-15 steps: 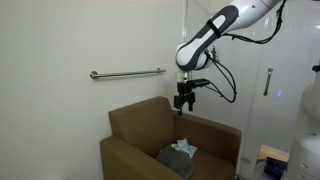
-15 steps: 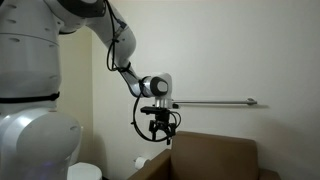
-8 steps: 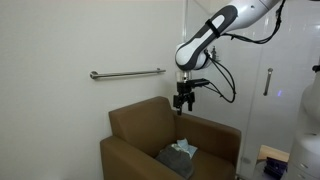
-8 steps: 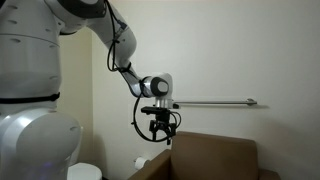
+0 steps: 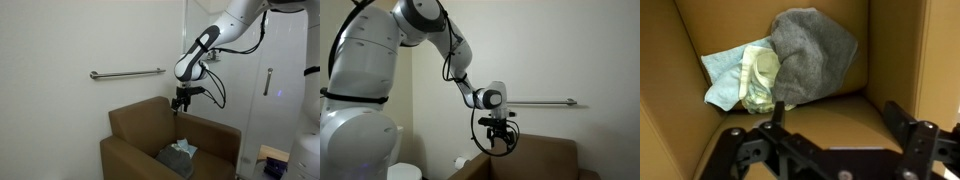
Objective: Put the towels on the arm rest
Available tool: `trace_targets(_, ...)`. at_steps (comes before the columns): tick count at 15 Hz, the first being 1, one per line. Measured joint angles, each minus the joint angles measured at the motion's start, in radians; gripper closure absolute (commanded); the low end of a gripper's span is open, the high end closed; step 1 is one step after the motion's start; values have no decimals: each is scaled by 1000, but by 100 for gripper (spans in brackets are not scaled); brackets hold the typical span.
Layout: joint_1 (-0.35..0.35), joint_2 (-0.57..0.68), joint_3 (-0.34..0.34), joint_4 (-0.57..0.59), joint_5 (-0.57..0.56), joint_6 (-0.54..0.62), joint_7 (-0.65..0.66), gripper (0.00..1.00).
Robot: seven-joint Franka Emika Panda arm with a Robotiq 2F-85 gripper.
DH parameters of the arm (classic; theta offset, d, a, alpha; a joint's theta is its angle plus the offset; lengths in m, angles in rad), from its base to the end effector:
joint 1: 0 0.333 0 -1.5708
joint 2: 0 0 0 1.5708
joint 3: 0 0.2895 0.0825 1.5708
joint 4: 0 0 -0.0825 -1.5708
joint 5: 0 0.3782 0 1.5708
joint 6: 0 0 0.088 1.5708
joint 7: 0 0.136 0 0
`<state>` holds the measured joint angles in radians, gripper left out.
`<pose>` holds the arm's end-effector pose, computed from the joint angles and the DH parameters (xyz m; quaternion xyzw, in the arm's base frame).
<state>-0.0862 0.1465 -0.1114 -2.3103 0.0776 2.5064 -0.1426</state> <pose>0.5115 -0.1026 0.2356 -0.9979 0.0573 -0.0278 0.0112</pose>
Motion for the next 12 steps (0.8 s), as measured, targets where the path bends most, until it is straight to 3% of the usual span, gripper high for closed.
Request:
trace_targets(5, -58, 215, 24, 186, 52, 23, -96, 0)
trace_targets(12, -170, 522, 139, 437, 113, 20, -153, 0)
